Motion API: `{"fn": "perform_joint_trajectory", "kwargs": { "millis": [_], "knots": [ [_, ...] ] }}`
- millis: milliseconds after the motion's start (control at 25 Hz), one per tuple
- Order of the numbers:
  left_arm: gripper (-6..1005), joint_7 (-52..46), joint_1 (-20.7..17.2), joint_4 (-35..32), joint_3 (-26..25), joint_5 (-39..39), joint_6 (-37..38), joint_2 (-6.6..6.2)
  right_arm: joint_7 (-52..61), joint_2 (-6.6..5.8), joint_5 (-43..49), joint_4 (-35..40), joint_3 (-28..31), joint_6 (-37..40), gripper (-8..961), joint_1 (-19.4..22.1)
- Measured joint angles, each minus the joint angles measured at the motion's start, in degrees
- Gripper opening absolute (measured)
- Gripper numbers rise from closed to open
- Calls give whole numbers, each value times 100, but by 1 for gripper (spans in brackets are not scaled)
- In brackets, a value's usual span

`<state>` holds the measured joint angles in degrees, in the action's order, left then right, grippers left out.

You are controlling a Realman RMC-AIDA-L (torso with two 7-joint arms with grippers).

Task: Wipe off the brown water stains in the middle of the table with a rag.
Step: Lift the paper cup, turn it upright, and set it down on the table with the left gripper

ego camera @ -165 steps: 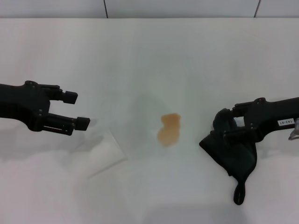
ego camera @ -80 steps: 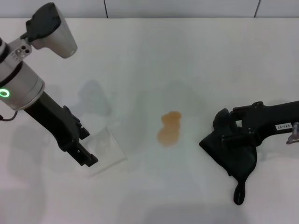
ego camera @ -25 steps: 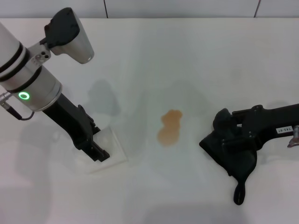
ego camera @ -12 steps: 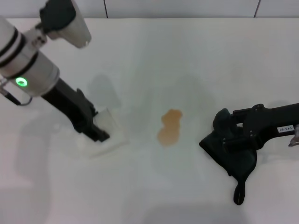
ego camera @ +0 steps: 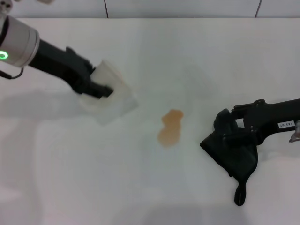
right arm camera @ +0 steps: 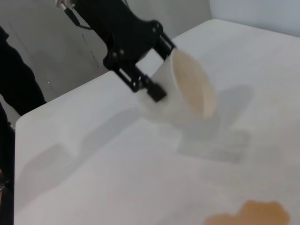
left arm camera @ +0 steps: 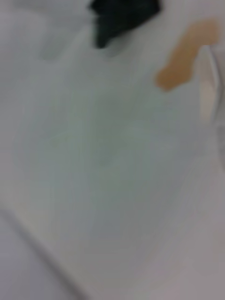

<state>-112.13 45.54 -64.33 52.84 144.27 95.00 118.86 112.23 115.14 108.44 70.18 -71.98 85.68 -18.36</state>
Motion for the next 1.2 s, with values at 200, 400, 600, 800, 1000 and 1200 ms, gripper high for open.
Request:
{"fn": "perform_joint_trajectory", "kwargs": {
  "millis": [200,400,600,800,1000,1200],
  "knots": [
    [588,174,-400,-187,-4,-864,-479,0,0,0,0,-38,43,-51,723,-12],
    [587,694,-886,-168,13,-1759,-1008,13,0,0,2,-90,44,-141,723,-16],
    [587,1300,-1279,-26,38,-2460,-1338,31,-18,0,29,-104,18,-321,723,-25],
    [588,1987,-1563,366,53,-3091,-1529,37,-82,0,64,-207,-10,-491,723,-28],
    [588,3022,-1897,925,261,-3781,-1817,54,-211,-1,72,-287,-53,-649,723,-34],
    [588,3915,-2135,1451,361,-4388,-1999,54,-356,0,73,-354,-79,-779,723,-36]
  ]
}}
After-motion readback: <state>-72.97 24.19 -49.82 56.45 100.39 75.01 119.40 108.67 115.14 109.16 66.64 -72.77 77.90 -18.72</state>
